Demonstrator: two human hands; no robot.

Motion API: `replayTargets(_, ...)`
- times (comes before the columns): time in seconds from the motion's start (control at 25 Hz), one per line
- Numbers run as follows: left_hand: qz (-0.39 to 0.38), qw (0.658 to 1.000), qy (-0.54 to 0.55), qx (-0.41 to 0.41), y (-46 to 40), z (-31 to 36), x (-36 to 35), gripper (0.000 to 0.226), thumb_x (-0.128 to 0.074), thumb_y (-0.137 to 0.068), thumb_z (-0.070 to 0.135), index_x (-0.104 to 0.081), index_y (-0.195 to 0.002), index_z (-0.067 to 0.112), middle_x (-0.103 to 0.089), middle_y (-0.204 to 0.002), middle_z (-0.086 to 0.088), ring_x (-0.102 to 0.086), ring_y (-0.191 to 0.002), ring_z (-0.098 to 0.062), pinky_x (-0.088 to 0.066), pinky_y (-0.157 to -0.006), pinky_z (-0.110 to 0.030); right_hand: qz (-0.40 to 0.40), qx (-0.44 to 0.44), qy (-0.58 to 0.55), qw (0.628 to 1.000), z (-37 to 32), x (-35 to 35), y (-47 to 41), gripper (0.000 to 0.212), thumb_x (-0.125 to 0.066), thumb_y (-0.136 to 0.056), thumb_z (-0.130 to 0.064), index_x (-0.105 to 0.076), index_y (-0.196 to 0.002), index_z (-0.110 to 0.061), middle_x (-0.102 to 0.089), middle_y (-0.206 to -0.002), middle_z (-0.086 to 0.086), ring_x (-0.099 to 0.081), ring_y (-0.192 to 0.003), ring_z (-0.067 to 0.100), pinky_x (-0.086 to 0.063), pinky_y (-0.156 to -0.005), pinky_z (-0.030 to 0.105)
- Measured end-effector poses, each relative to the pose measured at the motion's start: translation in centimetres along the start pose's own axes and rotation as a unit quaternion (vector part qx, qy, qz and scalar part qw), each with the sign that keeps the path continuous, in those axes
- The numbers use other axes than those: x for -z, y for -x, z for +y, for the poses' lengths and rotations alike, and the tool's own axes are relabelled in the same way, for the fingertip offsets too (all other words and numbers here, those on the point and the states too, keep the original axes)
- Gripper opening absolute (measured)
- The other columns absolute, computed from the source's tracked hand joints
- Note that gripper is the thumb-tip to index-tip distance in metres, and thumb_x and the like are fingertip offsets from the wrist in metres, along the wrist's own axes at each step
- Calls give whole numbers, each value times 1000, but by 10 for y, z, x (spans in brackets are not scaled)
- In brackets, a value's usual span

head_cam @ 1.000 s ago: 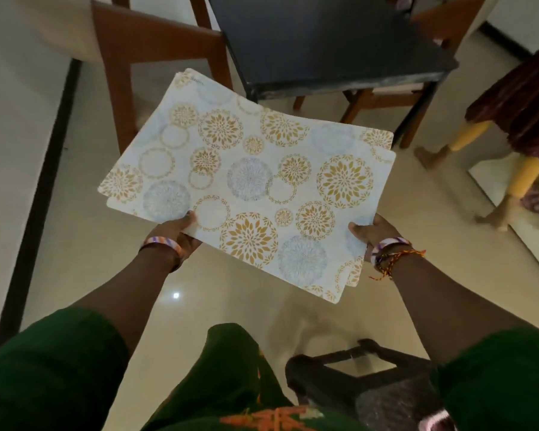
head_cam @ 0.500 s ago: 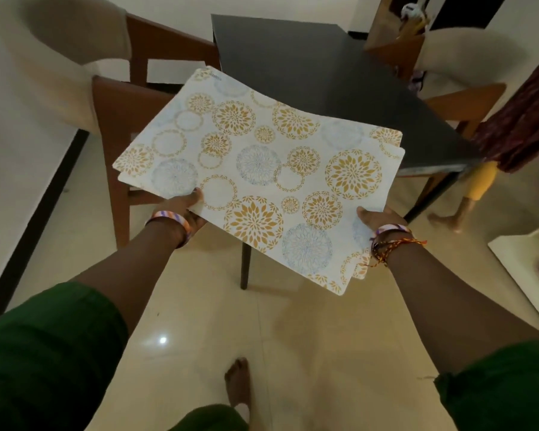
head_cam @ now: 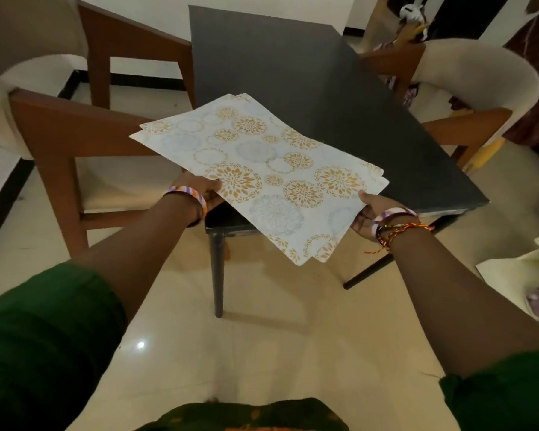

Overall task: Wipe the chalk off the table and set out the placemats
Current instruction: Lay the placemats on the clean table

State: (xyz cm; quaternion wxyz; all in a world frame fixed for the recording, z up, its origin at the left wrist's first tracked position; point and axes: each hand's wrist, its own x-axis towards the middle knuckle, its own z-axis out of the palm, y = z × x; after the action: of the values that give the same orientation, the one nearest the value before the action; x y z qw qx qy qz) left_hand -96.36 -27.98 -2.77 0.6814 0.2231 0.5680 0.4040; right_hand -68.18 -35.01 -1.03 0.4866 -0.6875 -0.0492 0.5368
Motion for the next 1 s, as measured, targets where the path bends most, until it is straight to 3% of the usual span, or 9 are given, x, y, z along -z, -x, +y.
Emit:
replayTargets(0.12,52,998,-28,-28,-13,0,-11,38,-60,-89,9,-50,-125,5,-59,-117,-8,-60,-75,-13,-54,-69,-27,-6,17,-26,1000,-27,7,-36,10,-64,-90,-16,-59,-95,-9,-68,-94,7,-65,-72,21,-51,-51,36)
replayTargets(0.24,184,957,-220,-34,-28,-2,-23,57,-58,-89,38,-46,-132,2,-50,-134,-18,-53,-117,-34,-43,-99,-43,-40,48,23,998,-51,20,-72,19,-64,-89,-10,-59,-108,-9,-68,-97,6,-68,-66,17,-53,-47,33)
replayTargets(0.32,270,931,-243,-42,-31,-8,-45,59,-42,-97,39,-27,-145,8,-31,-148,-17,-36,-133,-33,-33,-108,-39,-65,63,101,991,-72,33,-94,33,-62,-88,-1,-55,-120,-6,-70,-84,7,-68,-57,14,-54,-43,27)
replayTargets(0.4,303,885,-348,-53,-28,-15,-78,53,-32,-102,24,-13,-149,13,-23,-152,-13,-30,-138,-29,-36,-102,-24,-109,67,209,970,-93,47,-109,23,-61,-86,5,-57,-107,-4,-70,-66,7,-68,-53,13,-55,-44,25)
replayTargets(0.48,328,890,-315,-27,-23,-21,-108,46,-36,-100,11,-28,-144,4,-32,-148,-15,-32,-137,-29,-39,-82,-10,-163,50,285,943,-115,62,-121,16,-62,-85,7,-59,-97,-3,-70,-60,8,-68,-52,14,-55,-45,25)
replayTargets(0.64,362,803,-469,-59,-36,-38,-115,39,-37,-98,17,-41,-136,7,-40,-143,-10,-40,-131,-25,-37,-91,-15,-164,48,352,920,-149,77,-150,18,-59,-87,8,-57,-104,5,-67,-71,15,-66,-46,16,-54,-42,26)
replayTargets(0.72,425,816,-382,-88,-52,-45,-105,38,-44,-95,15,-44,-130,2,-45,-136,-16,-43,-125,-30,-35,-77,-8,-151,51,347,924,-163,80,-167,25,-55,-88,10,-53,-114,7,-63,-78,18,-65,-50,20,-54,-40,27)
replayTargets(0.88,521,764,-373,-78,-62,-41,-126,51,-57,-85,21,-40,-129,1,-42,-134,-22,-40,-123,-37,-38,-101,-43,-163,30,308,937,-199,80,-206,34,-48,-93,8,-46,-127,7,-60,-83,19,-64,-63,24,-52,-37,29)
replayTargets(1.0,509,754,-402,-105,-74,-28,-177,59,-58,-86,24,-34,-137,4,-24,-148,-20,-23,-135,-38,-25,-108,-48,-165,20,301,939,-221,68,-229,31,-44,-95,6,-45,-127,7,-58,-83,20,-63,-64,26,-53,-37,30)
